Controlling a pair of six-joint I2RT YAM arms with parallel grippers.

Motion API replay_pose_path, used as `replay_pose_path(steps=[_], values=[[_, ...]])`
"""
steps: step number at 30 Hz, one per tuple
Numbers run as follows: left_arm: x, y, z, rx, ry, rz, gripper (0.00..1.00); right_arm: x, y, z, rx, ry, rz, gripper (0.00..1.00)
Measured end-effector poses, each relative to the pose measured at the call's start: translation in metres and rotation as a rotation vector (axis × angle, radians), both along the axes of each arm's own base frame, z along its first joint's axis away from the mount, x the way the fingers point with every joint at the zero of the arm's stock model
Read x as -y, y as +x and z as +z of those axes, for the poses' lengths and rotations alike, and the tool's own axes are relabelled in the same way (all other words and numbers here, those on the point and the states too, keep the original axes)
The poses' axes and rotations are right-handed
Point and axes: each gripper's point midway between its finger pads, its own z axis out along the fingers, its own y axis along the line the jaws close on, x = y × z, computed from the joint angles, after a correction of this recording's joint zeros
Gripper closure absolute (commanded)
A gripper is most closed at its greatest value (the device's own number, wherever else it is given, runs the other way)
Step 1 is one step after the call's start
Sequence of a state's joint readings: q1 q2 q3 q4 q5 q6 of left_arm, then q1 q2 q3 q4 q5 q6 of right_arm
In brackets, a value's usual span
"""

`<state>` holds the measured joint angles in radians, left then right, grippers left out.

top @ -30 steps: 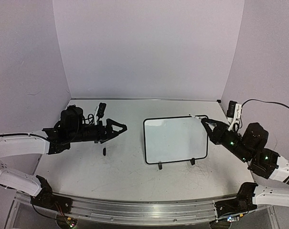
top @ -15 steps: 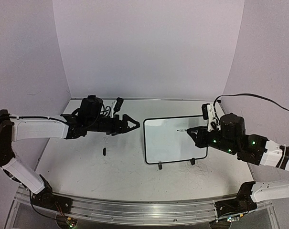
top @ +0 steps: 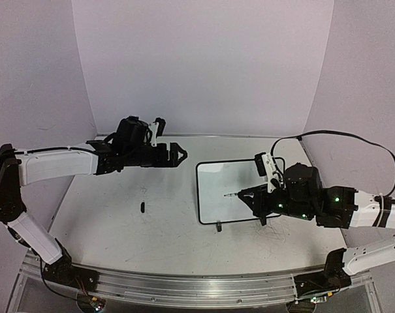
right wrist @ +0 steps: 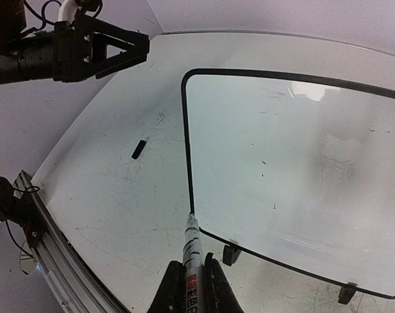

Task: Write a sentence on the whiteboard
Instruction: Hold the whiteboard at the center of the board.

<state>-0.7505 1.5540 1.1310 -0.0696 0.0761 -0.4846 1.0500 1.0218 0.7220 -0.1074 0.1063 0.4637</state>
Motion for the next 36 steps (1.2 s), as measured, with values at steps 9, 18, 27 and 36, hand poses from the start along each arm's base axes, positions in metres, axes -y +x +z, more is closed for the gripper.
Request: replay_pose_path(steps=[9, 18, 27, 36], values=[[0.024, -0.008, -0.015, -0.002, -0.004, -0.187, 0.05, 0.002, 0.006, 0.000, -0.006, -0.003, -0.042, 1.00], [0.038, -0.035, -0.019, -0.026, -0.096, -0.352, 0.09, 0.009, 0.010, 0.003, 0.007, 0.001, -0.085, 1.00], [0.052, -0.040, -0.033, -0.092, -0.147, -0.414, 0.12, 0.011, 0.012, 0.005, 0.052, -0.037, -0.077, 1.00], [0.073, -0.027, -0.023, -0.090, -0.184, -0.457, 0.20, 0.017, 0.018, 0.012, 0.123, -0.072, -0.091, 1.00]])
